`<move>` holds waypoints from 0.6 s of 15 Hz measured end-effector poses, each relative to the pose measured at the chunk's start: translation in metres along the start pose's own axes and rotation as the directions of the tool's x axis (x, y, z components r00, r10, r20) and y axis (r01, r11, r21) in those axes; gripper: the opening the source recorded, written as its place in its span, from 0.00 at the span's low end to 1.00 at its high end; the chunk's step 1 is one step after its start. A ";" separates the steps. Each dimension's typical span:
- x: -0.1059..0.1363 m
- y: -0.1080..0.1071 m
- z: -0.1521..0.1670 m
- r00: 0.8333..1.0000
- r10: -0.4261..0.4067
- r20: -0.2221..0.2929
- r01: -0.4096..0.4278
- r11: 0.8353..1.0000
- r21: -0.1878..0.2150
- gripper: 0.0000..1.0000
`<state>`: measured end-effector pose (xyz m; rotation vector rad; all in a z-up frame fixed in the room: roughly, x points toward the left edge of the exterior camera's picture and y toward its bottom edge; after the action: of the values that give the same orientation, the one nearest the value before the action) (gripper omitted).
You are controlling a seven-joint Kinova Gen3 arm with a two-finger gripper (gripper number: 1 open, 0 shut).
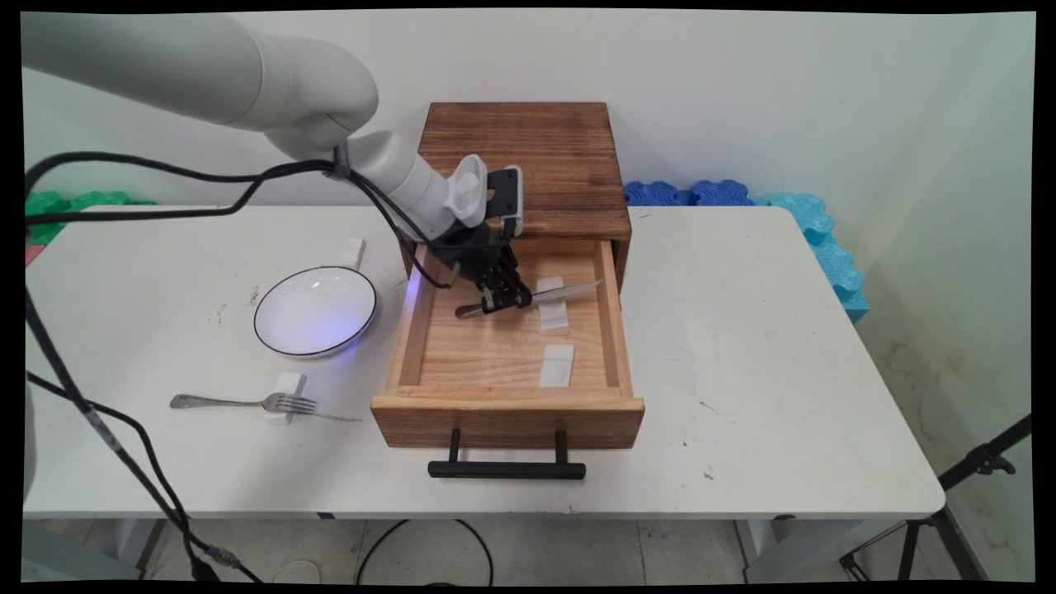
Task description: Place the picked object into the drawer
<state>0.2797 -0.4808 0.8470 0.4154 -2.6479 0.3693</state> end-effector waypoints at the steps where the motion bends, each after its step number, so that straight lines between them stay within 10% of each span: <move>1: 0.000 0.000 0.001 1.000 -0.001 -0.001 0.001 1.000 -0.002 0.00; 8: -0.004 0.003 0.008 1.000 -0.009 -0.007 0.009 1.000 -0.014 0.00; 9: -0.004 0.003 0.009 1.000 -0.010 -0.008 0.010 1.000 -0.015 1.00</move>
<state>0.2787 -0.4796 0.8363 0.4216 -2.6384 0.3474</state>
